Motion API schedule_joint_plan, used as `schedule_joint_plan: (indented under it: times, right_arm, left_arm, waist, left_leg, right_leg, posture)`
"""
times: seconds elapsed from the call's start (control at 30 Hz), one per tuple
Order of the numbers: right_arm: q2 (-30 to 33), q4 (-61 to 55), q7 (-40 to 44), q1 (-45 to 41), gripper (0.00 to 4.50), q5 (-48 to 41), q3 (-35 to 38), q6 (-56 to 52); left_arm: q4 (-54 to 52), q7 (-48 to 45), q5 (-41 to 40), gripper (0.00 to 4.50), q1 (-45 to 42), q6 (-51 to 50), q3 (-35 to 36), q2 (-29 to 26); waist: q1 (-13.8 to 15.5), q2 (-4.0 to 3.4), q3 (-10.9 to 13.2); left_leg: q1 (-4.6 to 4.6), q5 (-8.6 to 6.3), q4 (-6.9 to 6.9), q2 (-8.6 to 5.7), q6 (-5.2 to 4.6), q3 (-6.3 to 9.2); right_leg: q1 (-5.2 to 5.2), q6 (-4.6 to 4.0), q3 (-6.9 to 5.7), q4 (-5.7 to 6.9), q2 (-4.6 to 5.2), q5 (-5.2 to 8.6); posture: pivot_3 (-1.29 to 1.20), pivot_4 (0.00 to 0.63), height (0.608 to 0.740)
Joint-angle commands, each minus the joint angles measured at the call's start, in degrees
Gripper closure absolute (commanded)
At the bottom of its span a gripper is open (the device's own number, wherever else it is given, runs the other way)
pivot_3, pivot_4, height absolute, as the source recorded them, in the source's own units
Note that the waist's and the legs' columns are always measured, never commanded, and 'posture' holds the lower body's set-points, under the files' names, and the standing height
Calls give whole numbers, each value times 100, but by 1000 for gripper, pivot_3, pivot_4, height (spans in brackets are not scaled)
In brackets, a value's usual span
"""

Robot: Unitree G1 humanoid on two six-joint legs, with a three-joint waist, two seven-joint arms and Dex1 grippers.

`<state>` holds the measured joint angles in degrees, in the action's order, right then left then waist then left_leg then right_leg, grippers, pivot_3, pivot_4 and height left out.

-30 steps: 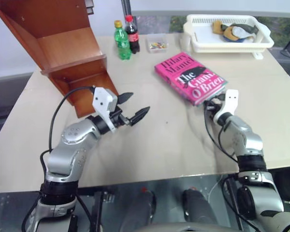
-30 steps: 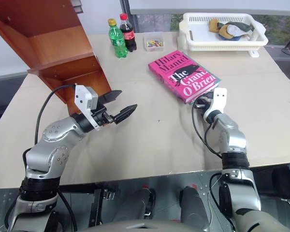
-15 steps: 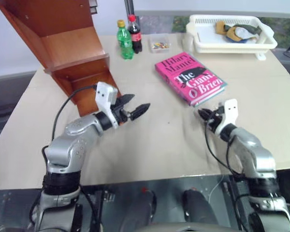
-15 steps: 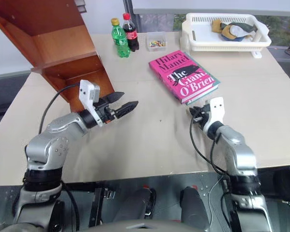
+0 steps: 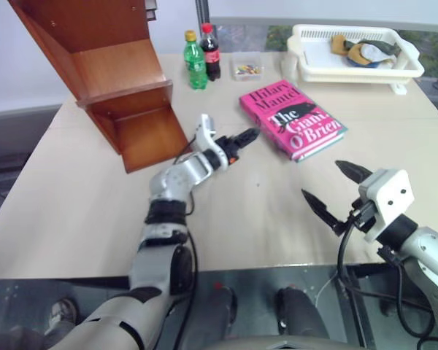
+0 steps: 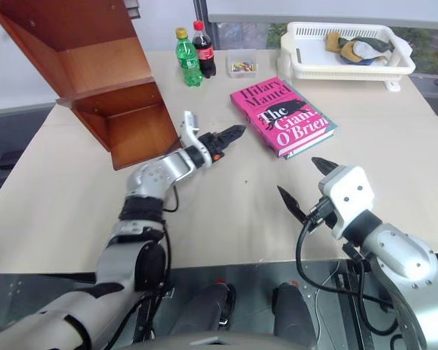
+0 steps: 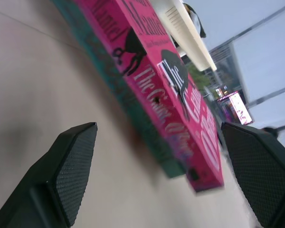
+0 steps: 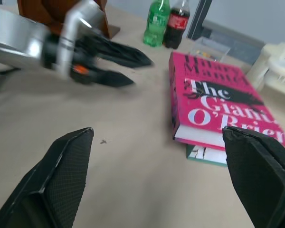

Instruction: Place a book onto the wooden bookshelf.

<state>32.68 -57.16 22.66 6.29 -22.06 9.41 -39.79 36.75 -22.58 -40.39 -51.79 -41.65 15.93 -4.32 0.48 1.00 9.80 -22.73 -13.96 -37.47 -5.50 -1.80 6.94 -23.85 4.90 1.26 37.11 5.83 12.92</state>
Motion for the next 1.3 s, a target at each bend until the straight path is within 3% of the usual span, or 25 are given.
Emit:
schedule_joint_plan:
  times: [0.03, 0.3, 0.7, 0.73, 0.87, 1.1, 1.27, 1.3]
  right_arm:
    - [321, -284, -354, 346, 39, -258, 303, 392]
    - [1194, -284, -1491, 1225, 39, -949, 492, 1370]
    - [2145, -284, -2393, 1323, 39, -1694, 520, 1591]
    - [2189, -284, -2419, 1322, 0, -1746, 533, 1594]
    - [2327, -284, -2512, 1322, 0, -1891, 527, 1620]
    - [2459, -284, -2612, 1247, 0, -2021, 491, 1596]
    - [2486, -284, -2652, 1188, 0, -2060, 447, 1563]
    - [2485, -284, -2654, 1178, 0, -2064, 444, 1550]
  left_arm:
    - [1005, -308, 156, 0, -636, 632, 148, 220]
    - [2648, -393, 197, 0, -1500, 1348, 671, 554]
    - [3355, -87, 60, 0, -1766, 1337, 1498, 805]
    - [3351, -74, 59, 520, -1749, 1307, 1533, 823]
    - [3324, -47, 69, 1675, -1728, 1253, 1642, 861]
    - [3339, 90, 8, 1675, -1748, 1226, 1846, 878]
    - [3338, 173, -31, 3842, -1755, 1189, 1944, 862]
    - [3335, 170, -25, 3842, -1754, 1181, 1948, 860]
  waist:
    - [21, 1, 1]
    - [23, 7, 4]
    - [26, 17, 10]
    - [26, 17, 10]
    - [28, 17, 10]
    - [26, 17, 9]
    - [25, 17, 9]
    - [25, 17, 9]
  left_leg:
    - [0, 0, 0, -2, 0, -1]
    - [-4, 0, 1, -6, -1, -1]
    - [-1, 0, -4, -7, -3, 3]
    - [-1, 0, -5, -7, -3, 2]
    - [-1, 0, -6, -7, -3, 2]
    - [-1, 1, -7, -7, -3, 3]
    - [0, 1, -9, -7, -3, 3]
    - [0, 1, -9, -7, -3, 2]
  right_leg:
    - [0, 0, 0, -1, 2, 0]
    - [0, 3, -1, -6, 6, 1]
    - [11, 7, -6, -7, 6, 0]
    - [12, 7, -6, -7, 6, -1]
    - [12, 7, -6, -7, 6, -1]
    - [13, 8, -6, -7, 6, -1]
    - [13, 8, -6, -6, 6, -1]
    - [13, 8, -6, -6, 6, -1]
  posture:
    - [0, 150, 740]
    - [0, 150, 740]
    - [0, 150, 740]
    - [0, 150, 740]
    - [0, 150, 740]
    - [0, 150, 740]
    - [0, 150, 740]
    - [0, 150, 740]
